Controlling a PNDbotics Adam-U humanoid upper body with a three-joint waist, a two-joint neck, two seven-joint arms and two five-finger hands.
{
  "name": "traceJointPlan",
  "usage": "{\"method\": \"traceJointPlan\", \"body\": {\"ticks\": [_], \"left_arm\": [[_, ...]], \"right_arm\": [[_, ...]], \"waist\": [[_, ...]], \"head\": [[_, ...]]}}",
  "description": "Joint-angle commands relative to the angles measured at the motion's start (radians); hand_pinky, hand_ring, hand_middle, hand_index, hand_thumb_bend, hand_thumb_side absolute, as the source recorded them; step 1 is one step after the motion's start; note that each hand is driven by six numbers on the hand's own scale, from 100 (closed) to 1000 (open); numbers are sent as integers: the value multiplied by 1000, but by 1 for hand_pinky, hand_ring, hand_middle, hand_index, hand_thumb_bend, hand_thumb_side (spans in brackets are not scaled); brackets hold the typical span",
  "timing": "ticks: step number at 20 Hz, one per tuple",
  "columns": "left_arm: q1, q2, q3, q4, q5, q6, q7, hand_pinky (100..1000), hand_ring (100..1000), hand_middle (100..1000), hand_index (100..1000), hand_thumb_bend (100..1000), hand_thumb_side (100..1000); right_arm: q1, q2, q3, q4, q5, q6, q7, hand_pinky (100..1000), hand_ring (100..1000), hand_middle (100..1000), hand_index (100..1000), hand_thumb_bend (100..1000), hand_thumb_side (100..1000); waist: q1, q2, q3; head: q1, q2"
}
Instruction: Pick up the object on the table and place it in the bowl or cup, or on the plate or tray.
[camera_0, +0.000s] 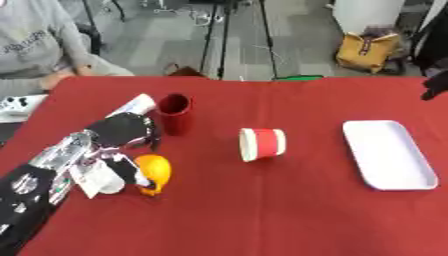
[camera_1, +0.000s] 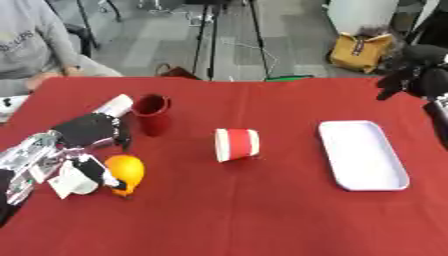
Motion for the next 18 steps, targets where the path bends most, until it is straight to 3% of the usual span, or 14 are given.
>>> {"method": "traceJointPlan", "body": {"ticks": [1,3,8,9,12,13,14,15,18], "left_arm": [[-14,14,2,2,-23,-11,-43,634,636,559,678,1000,465],[-15,12,-1,10,-32,-21,-76,650,664,597,701,1000,472],[-22,6,2,21,-35,-35,-140,651,665,597,698,1000,468],[-21,6,2,22,-36,-33,-144,623,611,534,657,939,431],[-22,5,2,25,-41,-28,-147,621,605,527,654,926,425],[-22,5,4,26,-42,-25,-143,608,572,486,613,858,389],[-23,5,4,27,-44,-22,-137,608,572,486,613,858,389],[-24,4,7,27,-44,-15,-125,585,524,431,541,775,362],[-26,2,11,29,-38,11,-68,563,491,382,485,752,381]], "right_arm": [[-14,-10,-3,-17,5,-2,0,549,638,697,847,100,635],[-14,-10,-3,-17,6,-3,0,549,638,697,847,100,635],[-14,-9,-3,-17,6,-4,0,549,638,697,847,100,635],[-13,-9,-3,-17,6,-4,0,549,637,697,847,100,635],[-13,-10,-3,-16,6,-4,0,549,637,697,847,100,635],[-13,-10,-3,-16,6,-4,0,549,637,697,847,100,635],[-13,-9,-3,-16,6,-4,0,549,637,697,847,100,635],[-12,-9,-3,-16,7,-4,0,549,636,697,847,100,635],[-12,-9,-3,-16,7,-4,0,549,636,697,847,100,634]], "waist": [[-2,-8,0],[-2,-8,0],[-2,-9,0],[-2,-9,0],[-2,-9,1],[-2,-9,1],[-2,-9,1],[-2,-9,1],[-3,-9,1]], "head": [[4,0],[5,0],[5,0],[5,0],[5,0],[5,1],[5,1],[5,1],[4,0]]}}
